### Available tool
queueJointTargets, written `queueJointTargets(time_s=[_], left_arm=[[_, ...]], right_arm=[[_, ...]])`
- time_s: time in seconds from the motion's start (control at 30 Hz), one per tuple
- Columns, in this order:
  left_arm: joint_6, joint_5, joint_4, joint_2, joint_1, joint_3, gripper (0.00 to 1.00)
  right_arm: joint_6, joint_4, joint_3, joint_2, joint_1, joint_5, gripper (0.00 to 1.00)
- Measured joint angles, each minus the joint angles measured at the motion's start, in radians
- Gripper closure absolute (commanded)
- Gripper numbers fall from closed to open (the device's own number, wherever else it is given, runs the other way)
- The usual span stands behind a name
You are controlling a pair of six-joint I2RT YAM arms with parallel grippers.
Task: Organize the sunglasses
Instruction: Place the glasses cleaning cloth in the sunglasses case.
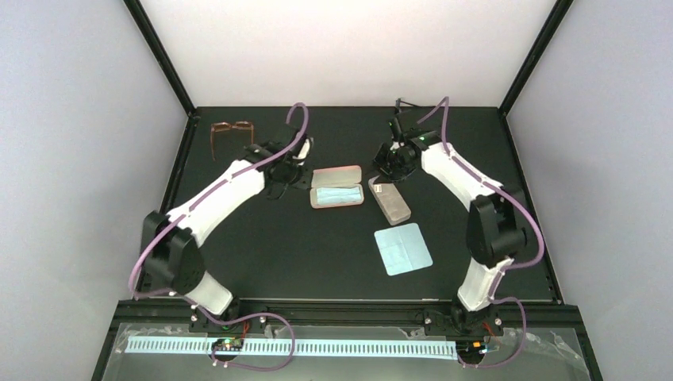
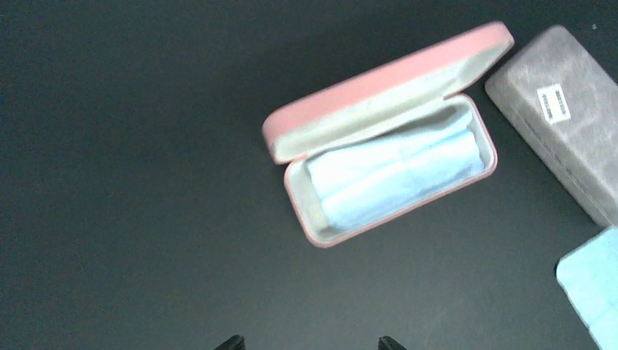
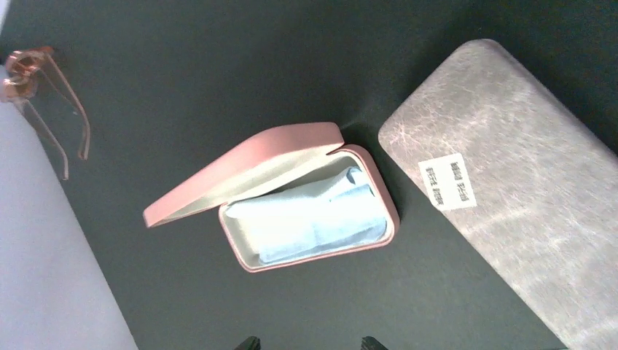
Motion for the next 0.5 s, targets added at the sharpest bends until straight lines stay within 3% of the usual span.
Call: queueJointTargets(time_s=[0.03, 0.1, 0.13, 0.33, 0.5], left_arm=[[-0.009, -0.006, -0.009, -0.048, 0.0, -0.029, 0.42], [-0.024, -0.012, -0.025, -0.137, 0.0, -0.077, 0.1], [-0.021, -0.014, -0.034, -0.174, 0.0, -0.095, 0.02], [-0.055, -0.037, -0.067, -0.457, 0.0, -0.245, 0.01], [-0.08, -0.09, -0.059, -0.641, 0.0, -0.413, 0.01]], right_arm=[[-0.008, -0.006, -0.011, -0.025, 0.0, 0.008, 0.58], [-0.043, -0.021, -0.033, -0.09, -0.003, 0.034, 0.49], [-0.047, -0.026, -0.038, -0.108, -0.007, 0.043, 0.46], [-0.08, -0.044, -0.062, -0.166, -0.091, 0.102, 0.38], [-0.047, -0.095, 0.023, -0.069, -0.206, 0.143, 0.32]])
